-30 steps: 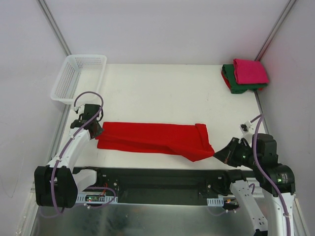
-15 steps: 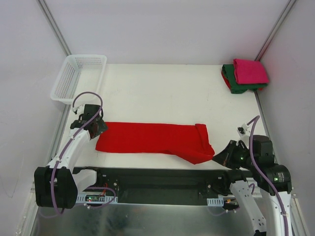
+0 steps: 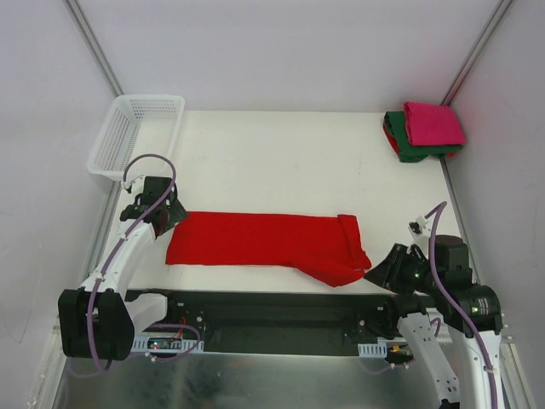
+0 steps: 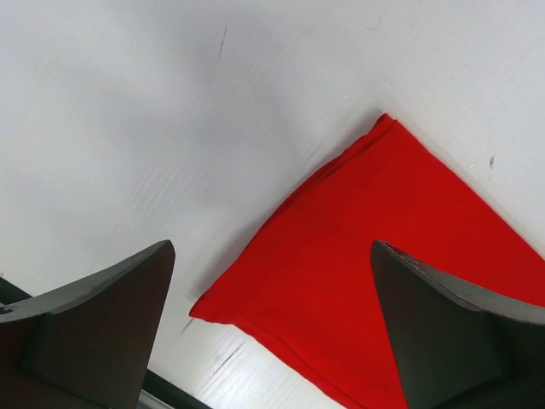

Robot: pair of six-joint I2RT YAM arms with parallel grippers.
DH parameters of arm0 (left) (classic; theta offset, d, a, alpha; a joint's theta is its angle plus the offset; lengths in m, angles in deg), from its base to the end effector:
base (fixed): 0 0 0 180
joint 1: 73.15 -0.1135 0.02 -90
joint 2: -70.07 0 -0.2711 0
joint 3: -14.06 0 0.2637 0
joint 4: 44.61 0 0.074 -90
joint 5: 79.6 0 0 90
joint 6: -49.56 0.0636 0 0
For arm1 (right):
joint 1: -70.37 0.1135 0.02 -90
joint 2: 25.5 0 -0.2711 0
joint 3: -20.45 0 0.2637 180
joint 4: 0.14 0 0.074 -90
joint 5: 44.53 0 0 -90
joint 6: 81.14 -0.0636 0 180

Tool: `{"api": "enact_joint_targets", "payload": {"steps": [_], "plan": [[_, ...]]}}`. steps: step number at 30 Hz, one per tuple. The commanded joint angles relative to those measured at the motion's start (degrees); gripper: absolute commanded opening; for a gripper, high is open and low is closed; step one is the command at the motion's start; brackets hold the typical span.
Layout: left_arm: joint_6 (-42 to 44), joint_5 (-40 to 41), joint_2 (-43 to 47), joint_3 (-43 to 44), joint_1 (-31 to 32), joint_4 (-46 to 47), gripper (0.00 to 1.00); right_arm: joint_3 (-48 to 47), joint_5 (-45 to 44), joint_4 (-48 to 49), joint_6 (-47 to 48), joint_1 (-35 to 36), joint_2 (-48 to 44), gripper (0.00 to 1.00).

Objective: Fold and stack the t-shirts
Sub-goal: Fold the other side of the tshirt into a rectangle

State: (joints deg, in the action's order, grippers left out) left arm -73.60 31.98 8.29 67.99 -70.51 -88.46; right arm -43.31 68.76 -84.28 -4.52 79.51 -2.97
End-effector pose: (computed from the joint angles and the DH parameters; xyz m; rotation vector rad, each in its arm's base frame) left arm 0.2364 0.0125 0.2119 -0.7820 2.2651 0.1784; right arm 0.0601 0.0351 0.3010 -0.1228 2.3346 0.6688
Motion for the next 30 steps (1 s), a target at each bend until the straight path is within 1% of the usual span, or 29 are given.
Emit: {"api": "enact_joint_targets", "payload": {"steps": [1, 3, 5, 9, 11, 12, 13, 14, 15, 16, 17, 18, 20, 22, 23, 25, 26, 27, 30], "plan": [[0.47, -0.31, -2.72, 4.49, 0.09, 1.34, 0.99, -0.45, -0.26, -2.58, -0.23, 0.35, -1.52, 0.47], [0.82, -1.97, -3.69, 5.97, 0.09, 2.3, 0.99, -0.8, -2.09, -2.85, -0.41, 0.35, -1.96, 0.6], [1.17, -3.3, -5.01, 6.95, 0.09, 2.92, 0.99, -0.81, -3.24, -2.5, -0.67, 0.35, -1.52, 0.66], [2.67, -7.34, -5.72, 7.57, 0.27, 5.82, 0.99, 0.95, -4.48, 2.94, -1.29, 0.35, 1.02, 0.68], [4.07, -10.33, -5.11, 6.95, 0.53, 9.15, 0.99, 2.44, -3.87, 9.61, -1.73, 0.26, 2.87, 0.67], [4.34, -11.29, -4.93, 6.08, 0.7, 10.12, 0.99, 3.92, -3.69, 14.42, -1.56, 0.26, 5.31, 0.65], [5.12, -12.78, -4.58, 5.64, 0.88, 12.65, 0.99, 4.46, -3.78, 16.73, -1.55, 0.34, 7.16, 0.62], [5.48, -14.8, -4.23, 5.02, 1.66, 13.72, 0.99, 4.9, -4.04, 18.93, -1.55, 0.35, 8.84, 0.56], [5.57, -15.69, -4.05, 3.71, 2.28, 15.04, 0.99, 5.17, -4.56, 22.86, -1.29, 0.26, 10.59, 0.3], [5.92, -16.22, -3.79, 3.18, 2.98, 16.01, 0.99, 5.43, -4.65, 25.08, -1.2, 0.52, 14.44, 0.12], [5.92, -16.22, -3.79, 2.56, 3.86, 17.59, 0.99, 5.61, -5.0, 26.93, -1.2, 0.61, 16.31, 0.01], [5.83, -15.96, -4.05, 1.77, 5.78, 18.21, 0.99, 5.61, -5.53, 30.78, -0.94, 0.87, 18.33, 0.01], [5.75, -15.43, -5.1, 1.33, 7.55, 19.18, 0.97, 6.22, -6.06, 34.05, -0.94, 2.62, 24.04, 0.01], [5.31, -14.91, -6.42, 1.06, 10.19, 19.62, 0.91, 6.14, -7.11, 38.1, -1.11, 5.07, 28.08, 0.01], [5.05, -14.73, -6.86, 0.97, 11.16, 19.97, 0.85, 6.05, -7.55, 39.24, -1.2, 6.14, 32.54, 0.01], [4.52, -14.38, -8.26, 0.62, 13.27, 21.11, 0.73, 5.35, -8.87, 42.85, -1.29, 9.47, 37.04, 0.01], [4.34, -14.29, -8.79, 0.54, 13.8, 21.38, 0.6, 4.91, -9.4, 43.64, -1.29, 10.44, 41.07, 0.01], [4.34, -14.03, -9.32, 0.62, 14.24, 21.82, 0.53, 4.65, -10.45, 45.04, -1.29, 12.28, 43.2, 0.01], [4.34, -13.59, -11.25, 0.45, 15.29, 22.26, 0.37, 4.03, -11.51, 48.38, -2.25, 14.22, 49.25, 0.01]]}}
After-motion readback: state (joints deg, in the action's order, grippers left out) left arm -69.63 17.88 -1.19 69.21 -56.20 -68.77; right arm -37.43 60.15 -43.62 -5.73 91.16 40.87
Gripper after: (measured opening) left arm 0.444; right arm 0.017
